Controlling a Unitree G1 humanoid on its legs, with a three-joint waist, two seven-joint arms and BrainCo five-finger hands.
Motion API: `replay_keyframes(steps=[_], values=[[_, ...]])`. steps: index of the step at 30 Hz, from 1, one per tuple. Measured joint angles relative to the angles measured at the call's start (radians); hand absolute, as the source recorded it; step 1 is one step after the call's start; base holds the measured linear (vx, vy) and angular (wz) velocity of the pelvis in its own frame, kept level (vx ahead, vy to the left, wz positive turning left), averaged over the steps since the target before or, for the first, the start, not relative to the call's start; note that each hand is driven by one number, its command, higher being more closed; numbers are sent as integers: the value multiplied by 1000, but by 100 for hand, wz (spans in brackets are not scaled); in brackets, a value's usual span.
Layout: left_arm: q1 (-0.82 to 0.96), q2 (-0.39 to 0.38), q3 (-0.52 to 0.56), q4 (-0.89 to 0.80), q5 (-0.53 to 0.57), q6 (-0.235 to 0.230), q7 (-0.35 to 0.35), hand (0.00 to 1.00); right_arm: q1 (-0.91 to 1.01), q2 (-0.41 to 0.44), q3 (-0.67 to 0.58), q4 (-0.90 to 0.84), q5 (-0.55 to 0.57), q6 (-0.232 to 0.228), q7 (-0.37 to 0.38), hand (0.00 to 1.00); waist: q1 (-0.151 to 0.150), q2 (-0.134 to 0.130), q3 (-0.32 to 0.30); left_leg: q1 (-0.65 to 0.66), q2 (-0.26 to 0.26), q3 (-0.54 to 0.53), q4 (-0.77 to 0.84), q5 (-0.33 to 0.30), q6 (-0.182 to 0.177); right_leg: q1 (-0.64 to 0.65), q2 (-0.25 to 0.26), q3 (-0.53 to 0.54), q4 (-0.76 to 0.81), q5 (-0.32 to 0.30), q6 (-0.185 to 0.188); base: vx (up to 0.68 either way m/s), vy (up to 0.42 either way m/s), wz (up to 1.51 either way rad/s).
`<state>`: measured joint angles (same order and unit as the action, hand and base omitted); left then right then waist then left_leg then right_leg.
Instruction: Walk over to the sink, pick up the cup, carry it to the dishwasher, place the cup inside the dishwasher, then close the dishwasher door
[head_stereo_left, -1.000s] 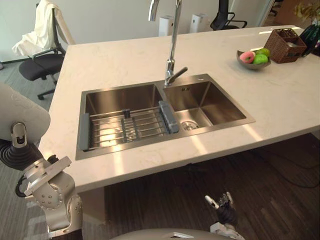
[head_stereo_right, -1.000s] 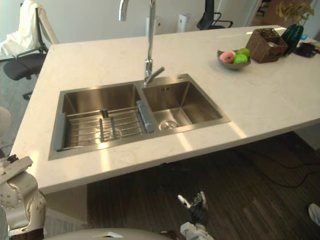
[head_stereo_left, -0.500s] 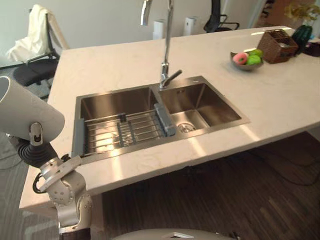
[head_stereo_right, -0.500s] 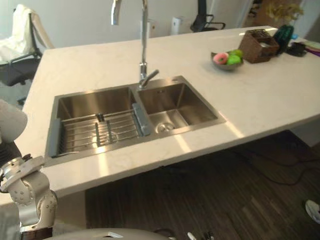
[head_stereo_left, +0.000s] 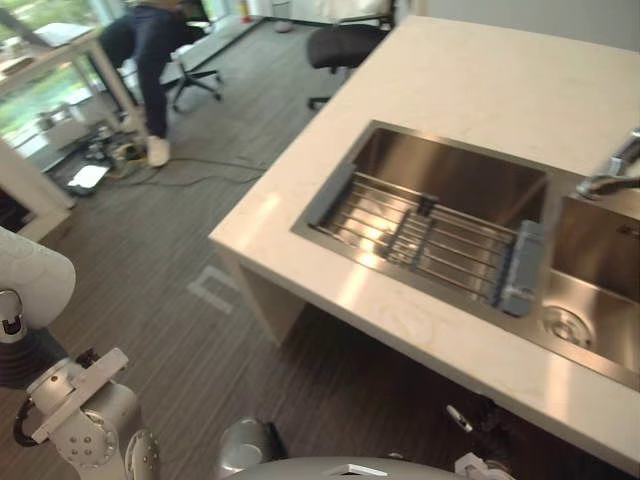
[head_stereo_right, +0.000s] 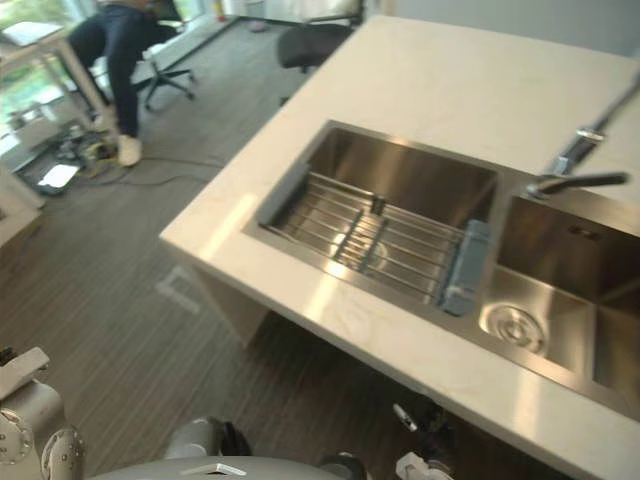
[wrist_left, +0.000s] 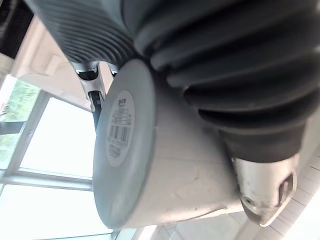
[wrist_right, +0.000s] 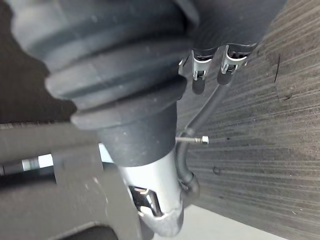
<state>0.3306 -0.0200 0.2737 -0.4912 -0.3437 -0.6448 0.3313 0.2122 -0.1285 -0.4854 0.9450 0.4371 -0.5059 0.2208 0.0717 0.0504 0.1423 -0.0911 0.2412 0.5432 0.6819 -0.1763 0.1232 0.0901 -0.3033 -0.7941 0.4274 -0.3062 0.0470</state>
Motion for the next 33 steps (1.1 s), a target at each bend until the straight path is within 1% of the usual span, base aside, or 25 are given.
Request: replay_keyframes(steps=[1,2,3,4,5,6,7,8,9,10,11,12,16,18,19,20,21,22,23,24,25,26,28,31,33], values=[[-4,1,-1,1,-7,-1,-29,100,3,-14,-20,-2,7,0,11,0,-5,17,1,-15,-11,20,-32,12,-7,1,-16,-66,52,-12,-14,-53,4,216],[-26,6,1,5,-13,-3,-50,100,5,-11,-42,2,10,0,19,0,-19,24,-6,-23,-46,33,-101,25,10,-20,-26,-89,65,-34,-34,-115,2,233],[-41,-1,22,12,-32,-12,-63,100,-3,0,-56,24,8,-3,29,0,-45,-2,-16,24,-142,-19,-330,34,-22,-28,16,-107,-72,3,-20,-146,1,250],[-68,-7,26,28,-60,-17,-96,100,0,14,-65,38,11,-14,30,0,-42,7,-17,93,-101,84,-270,-19,12,12,21,-208,-96,40,5,-140,-2,215],[-71,-8,20,36,-76,-22,-113,100,-1,14,-67,40,20,-13,28,0,-38,14,-19,147,-85,135,-311,11,-20,26,18,-243,-79,37,-3,-68,57,217],[-84,-12,-20,65,-99,-25,-149,100,11,15,-76,35,44,-12,19,0,-53,34,-22,200,-110,148,-414,45,-63,50,-27,-320,22,28,-27,-68,157,187],[-102,-20,-56,93,-118,-25,-175,100,13,9,-73,35,57,-8,14,0,-67,27,-11,218,-134,177,-445,61,-36,20,-134,-356,248,20,-132,-85,196,200],[-114,-33,-77,120,-136,-30,-197,100,13,3,-67,38,68,-5,13,0,-71,36,-13,220,-122,175,-474,57,-26,-10,-164,-371,328,-13,-78,-155,139,134],[-141,-34,-77,130,-158,-34,-206,100,-12,17,-65,31,73,7,8,0,-69,47,-12,222,-111,183,-513,42,-61,-54,-107,-386,174,-22,-25,-192,16,151],[-169,-6,-97,142,-164,-41,-217,100,-16,45,-39,10,86,12,-9,0,-95,11,9,222,-103,210,-515,12,-107,-37,-69,-441,-16,130,-64,-185,-23,141],[-165,4,-144,159,-165,-26,-224,100,-17,39,-23,13,85,33,-26,0,-91,0,3,241,-109,198,-572,47,-158,-13,-71,-489,-26,143,-69,-121,-24,123],[-151,3,-161,158,-164,-24,-226,100,-18,31,-18,7,85,34,-27,0,-91,-3,2,252,-118,198,-603,58,-171,-4,-74,-501,-25,144,-64,-78,26,68],[-128,2,-195,156,-161,-7,-208,100,-20,-18,-7,7,85,51,-25,0,-73,7,1,270,-163,141,-650,72,-149,46,-99,-508,-33,212,-63,-70,116,44],[-149,3,-225,158,-161,-4,-202,100,-3,-13,-7,12,82,51,-13,0,-85,16,3,270,-172,75,-647,64,-118,43,-112,-354,6,262,-116,-12,175,101],[-175,7,-273,176,-152,-5,-201,100,27,3,-11,17,77,44,-6,0,-99,18,3,269,-173,6,-647,66,-92,-6,-113,-152,56,269,-135,38,122,158],[-211,17,-312,215,-147,-8,-203,100,52,37,-9,19,76,40,1,0,-113,30,4,242,-159,-66,-640,72,-79,-54,-20,111,17,180,-43,41,35,173],[-233,23,-329,241,-147,-6,-205,100,62,54,-9,18,78,37,8,0,-121,22,2,229,-155,-107,-634,76,-72,-69,30,226,-5,148,-28,57,-20,198],[-271,27,-368,293,-148,5,-206,100,83,78,-8,18,86,32,21,0,-138,7,6,206,-166,-180,-627,84,-66,-92,112,414,-39,112,-21,34,-52,174],[-279,28,-400,320,-148,17,-206,100,93,88,-7,18,87,28,24,0,-141,-22,10,202,-186,-221,-618,85,-66,-104,160,534,-80,112,-23,27,-53,146],[-275,28,-412,328,-148,20,-206,100,96,91,-7,18,88,25,29,0,-140,-39,6,197,-201,-233,-613,83,-67,-114,171,578,-103,120,-21,13,-68,84],[-273,34,-426,331,-147,29,-206,100,97,96,-3,17,88,11,35,0,-138,-73,3,191,-234,-251,-604,78,-75,-123,174,642,-158,177,-25,-5,-70,49],[-273,40,-432,337,-144,32,-206,100,97,94,-2,16,89,7,38,0,-139,-83,4,181,-240,-261,-593,72,-80,-120,170,659,-165,165,3,-7,-84,42],[-268,39,-448,329,-143,48,-207,100,97,87,6,9,90,7,56,0,-127,-57,2,162,-217,-277,-573,32,-90,-114,197,715,-180,170,12,38,-67,12],[-275,40,-458,310,-143,78,-231,100,135,112,14,-4,114,9,64,0,-140,-28,7,163,-146,-310,-532,14,-120,-130,260,784,-66,188,14,62,-44,42],[-273,40,-457,275,-143,79,-249,100,168,131,41,-36,128,8,78,0,-131,-35,4,163,-115,-341,-505,-1,-142,-130,286,771,-18,188,14,67,-112,46]])
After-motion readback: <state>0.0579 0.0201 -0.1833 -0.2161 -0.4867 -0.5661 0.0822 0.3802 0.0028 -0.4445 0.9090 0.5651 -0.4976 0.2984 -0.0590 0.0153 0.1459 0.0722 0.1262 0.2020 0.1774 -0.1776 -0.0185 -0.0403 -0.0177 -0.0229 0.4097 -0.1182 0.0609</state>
